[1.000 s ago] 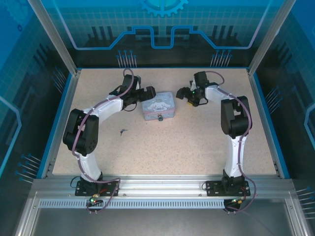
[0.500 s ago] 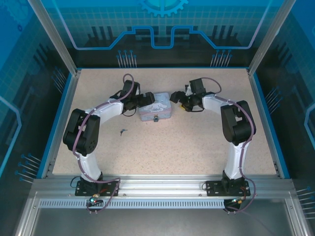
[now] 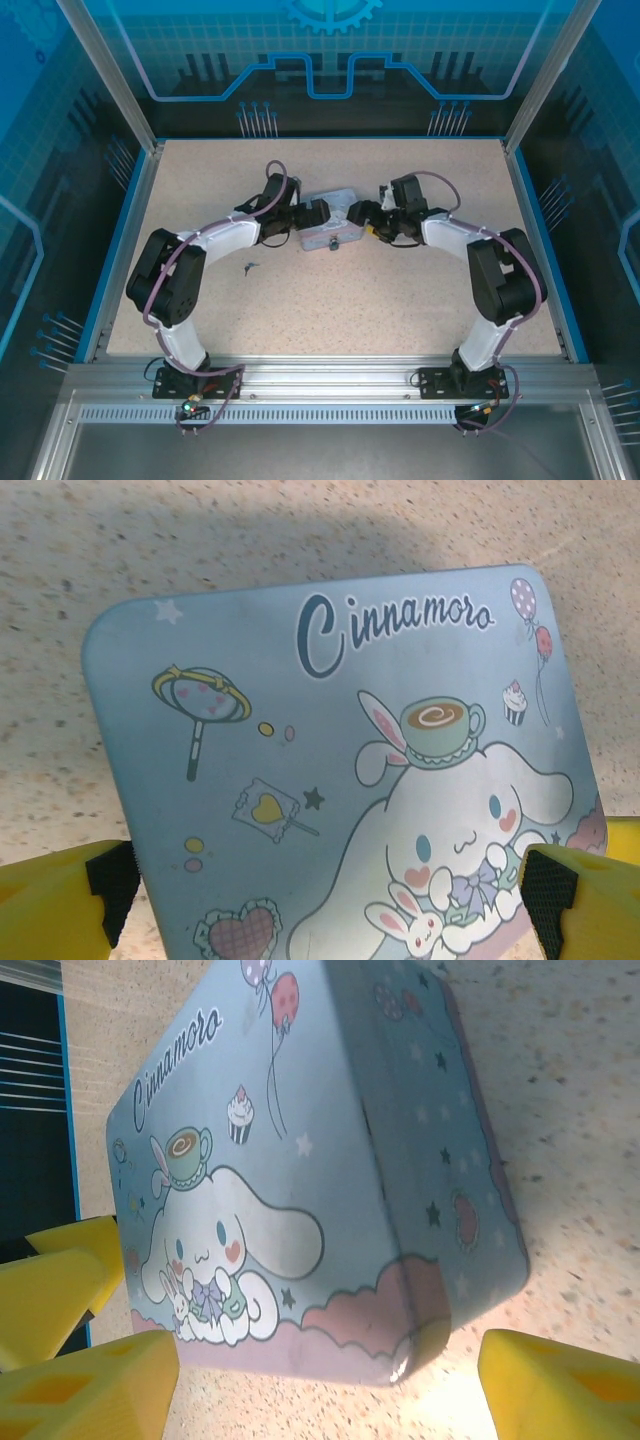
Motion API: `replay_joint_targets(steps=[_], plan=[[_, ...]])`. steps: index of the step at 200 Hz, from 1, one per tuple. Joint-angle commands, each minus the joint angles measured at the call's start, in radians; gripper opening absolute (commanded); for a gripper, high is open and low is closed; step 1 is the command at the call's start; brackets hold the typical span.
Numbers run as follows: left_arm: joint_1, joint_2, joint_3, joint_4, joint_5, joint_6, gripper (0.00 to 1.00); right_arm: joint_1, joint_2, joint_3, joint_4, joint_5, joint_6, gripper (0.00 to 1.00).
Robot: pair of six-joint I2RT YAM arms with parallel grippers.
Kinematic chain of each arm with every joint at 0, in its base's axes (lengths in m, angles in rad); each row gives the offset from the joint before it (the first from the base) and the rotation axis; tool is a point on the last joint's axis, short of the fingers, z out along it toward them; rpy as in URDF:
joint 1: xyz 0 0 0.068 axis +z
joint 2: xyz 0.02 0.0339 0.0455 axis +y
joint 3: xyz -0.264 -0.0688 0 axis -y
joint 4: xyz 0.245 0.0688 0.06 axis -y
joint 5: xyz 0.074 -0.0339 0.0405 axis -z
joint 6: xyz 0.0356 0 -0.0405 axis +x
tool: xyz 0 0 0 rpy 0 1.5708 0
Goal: Unlock a padlock with a key
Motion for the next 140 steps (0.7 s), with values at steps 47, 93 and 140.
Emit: replay_joint_targets(steps=[47,93,140], plan=[[0.001,-0.028,-0.011,0.026,-0.045,-0.038,0.99,-0.021,0.037,0.105,-0.064,0.083,-0.070,0.80],[0.000,-0.042,-0.024,0.033,-0.038,-0.057,0.99,-0.009,0.104,0.164,-0.068,0.036,-0.078,0.79],[-0.002,-0.042,-0.024,0.037,-0.026,-0.056,0.99,0.006,0.013,0.055,0.003,0.011,-0.061,0.78]])
